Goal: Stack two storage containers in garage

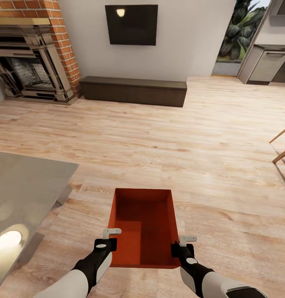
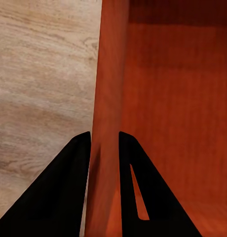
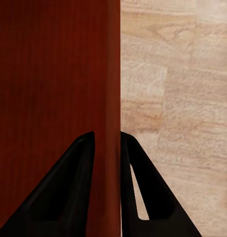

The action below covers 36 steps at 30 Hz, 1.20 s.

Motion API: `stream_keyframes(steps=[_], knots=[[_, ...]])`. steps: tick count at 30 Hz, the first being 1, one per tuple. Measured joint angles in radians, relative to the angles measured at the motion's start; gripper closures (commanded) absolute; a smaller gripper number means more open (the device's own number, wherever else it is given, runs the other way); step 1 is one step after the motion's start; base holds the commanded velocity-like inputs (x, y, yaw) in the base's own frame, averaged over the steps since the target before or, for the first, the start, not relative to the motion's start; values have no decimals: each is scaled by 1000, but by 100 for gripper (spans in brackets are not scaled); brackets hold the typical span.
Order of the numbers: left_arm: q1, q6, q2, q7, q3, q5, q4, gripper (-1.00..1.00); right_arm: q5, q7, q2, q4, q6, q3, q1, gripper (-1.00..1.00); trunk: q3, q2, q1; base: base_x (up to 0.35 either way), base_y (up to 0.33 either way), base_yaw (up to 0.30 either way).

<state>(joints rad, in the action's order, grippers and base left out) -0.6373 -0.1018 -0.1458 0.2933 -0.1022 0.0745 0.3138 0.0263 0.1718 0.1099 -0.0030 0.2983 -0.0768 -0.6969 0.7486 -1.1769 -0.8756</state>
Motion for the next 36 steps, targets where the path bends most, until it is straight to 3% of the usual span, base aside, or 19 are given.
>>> stream_keyframes(steps=[36], knots=[[0,0,0,1,-1,1,1,100,0,0,0,0,1,1,0,100,-113,252,138,0,0,0]])
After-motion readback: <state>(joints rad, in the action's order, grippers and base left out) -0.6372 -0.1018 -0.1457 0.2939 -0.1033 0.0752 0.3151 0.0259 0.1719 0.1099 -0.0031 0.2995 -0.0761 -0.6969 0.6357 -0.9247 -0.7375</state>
